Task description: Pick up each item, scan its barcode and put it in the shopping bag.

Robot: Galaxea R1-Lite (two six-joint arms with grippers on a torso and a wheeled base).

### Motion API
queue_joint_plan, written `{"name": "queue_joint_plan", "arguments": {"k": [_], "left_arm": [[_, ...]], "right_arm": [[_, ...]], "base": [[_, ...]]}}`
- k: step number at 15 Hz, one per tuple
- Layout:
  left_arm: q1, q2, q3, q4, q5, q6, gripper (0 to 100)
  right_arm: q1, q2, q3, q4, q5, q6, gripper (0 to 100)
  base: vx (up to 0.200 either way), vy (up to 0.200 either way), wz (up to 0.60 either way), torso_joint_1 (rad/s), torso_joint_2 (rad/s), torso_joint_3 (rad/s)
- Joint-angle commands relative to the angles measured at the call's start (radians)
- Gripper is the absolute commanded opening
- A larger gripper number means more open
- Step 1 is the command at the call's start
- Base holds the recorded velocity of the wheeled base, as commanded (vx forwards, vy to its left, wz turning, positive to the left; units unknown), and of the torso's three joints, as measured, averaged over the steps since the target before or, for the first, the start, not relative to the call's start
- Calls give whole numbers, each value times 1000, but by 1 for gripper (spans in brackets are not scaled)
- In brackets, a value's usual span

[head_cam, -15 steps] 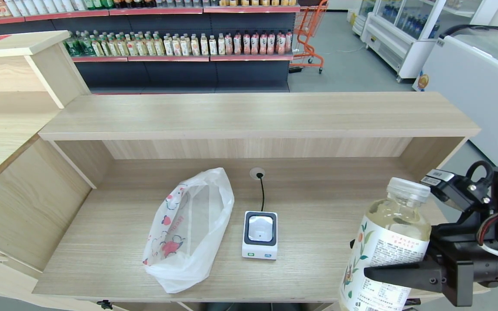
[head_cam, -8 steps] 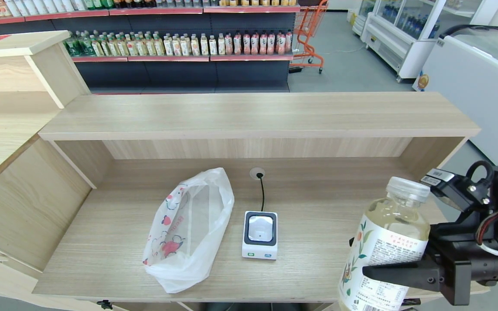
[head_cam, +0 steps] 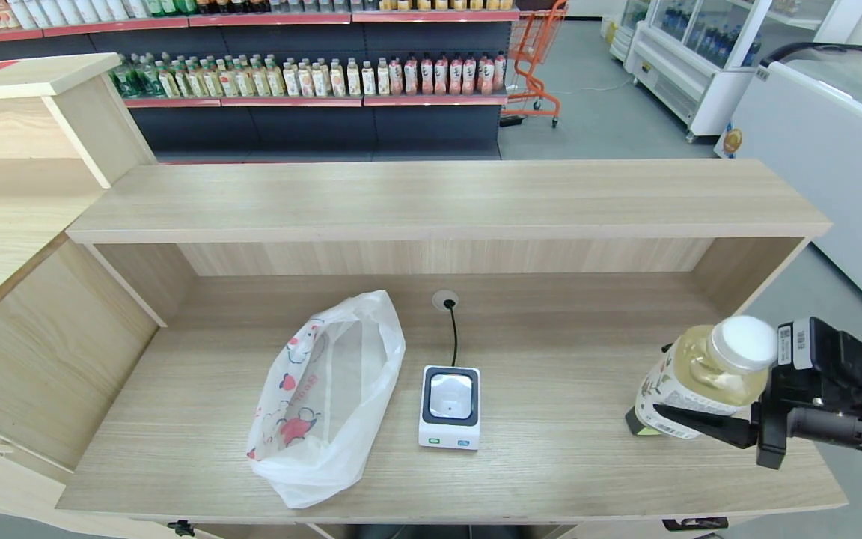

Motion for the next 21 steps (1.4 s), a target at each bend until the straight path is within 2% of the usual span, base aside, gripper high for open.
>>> {"name": "queue_joint_plan", "arguments": {"k": [1, 2, 7, 10, 16, 21], "left_arm": [[0, 1, 0, 0, 0, 0, 100], [0, 0, 0, 0, 0, 0, 100], [0, 0, 0, 0, 0, 0, 100], [0, 1, 0, 0, 0, 0, 100], [0, 1, 0, 0, 0, 2, 100], [0, 0, 0, 0, 0, -4, 100]], "right_arm": [[-19, 21, 8, -22, 10, -124, 0], [-21, 36, 10, -60, 52, -194, 0], [-1, 31, 127, -244, 61, -378, 0], [62, 25, 119, -270, 58, -382, 0], [59, -47, 127, -264, 53, -363, 0], [59, -44, 122, -267, 52, -296, 0]], "base": [[0, 0, 0, 0, 0, 0], [0, 0, 0, 0, 0, 0], [0, 0, 0, 0, 0, 0], [0, 0, 0, 0, 0, 0], [0, 0, 0, 0, 0, 0], [0, 200, 0, 4, 2, 4]]}}
